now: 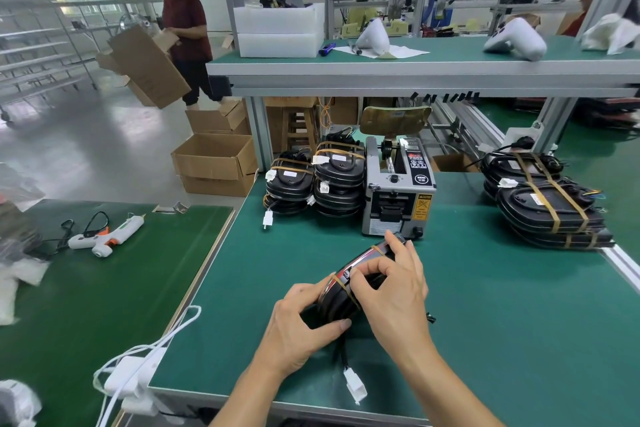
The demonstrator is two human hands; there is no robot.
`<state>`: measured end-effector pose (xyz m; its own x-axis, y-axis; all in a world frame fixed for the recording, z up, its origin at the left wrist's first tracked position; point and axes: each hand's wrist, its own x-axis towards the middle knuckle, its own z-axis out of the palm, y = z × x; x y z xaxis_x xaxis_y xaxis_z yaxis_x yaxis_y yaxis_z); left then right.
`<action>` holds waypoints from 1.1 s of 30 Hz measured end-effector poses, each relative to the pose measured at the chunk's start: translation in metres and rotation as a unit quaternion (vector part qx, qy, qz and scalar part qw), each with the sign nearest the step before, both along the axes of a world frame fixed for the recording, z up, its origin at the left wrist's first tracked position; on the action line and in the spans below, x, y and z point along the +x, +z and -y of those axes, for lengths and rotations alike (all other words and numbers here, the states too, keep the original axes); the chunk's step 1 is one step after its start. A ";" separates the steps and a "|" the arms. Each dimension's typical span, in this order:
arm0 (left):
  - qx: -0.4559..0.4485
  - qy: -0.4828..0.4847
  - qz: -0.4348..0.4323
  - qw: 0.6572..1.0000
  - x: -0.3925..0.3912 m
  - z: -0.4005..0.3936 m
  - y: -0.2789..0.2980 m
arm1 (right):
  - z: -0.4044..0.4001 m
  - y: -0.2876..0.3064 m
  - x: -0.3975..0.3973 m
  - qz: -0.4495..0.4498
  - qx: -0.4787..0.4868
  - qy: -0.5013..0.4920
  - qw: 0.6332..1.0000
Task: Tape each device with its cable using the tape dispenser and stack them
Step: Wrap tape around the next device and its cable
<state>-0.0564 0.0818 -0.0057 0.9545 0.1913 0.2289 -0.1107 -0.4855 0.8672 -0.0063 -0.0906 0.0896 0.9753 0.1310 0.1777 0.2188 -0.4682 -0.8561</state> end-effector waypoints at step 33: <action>-0.018 -0.007 -0.001 1.000 -0.003 0.003 0.005 | -0.014 -0.027 -0.001 0.046 0.041 -0.078 0.995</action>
<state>-0.0595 0.0787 -0.0009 0.9576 0.1855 0.2205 -0.1160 -0.4524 0.8843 -0.0075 -0.0764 0.0631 0.9617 -0.0389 0.2713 0.2287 -0.4319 -0.8725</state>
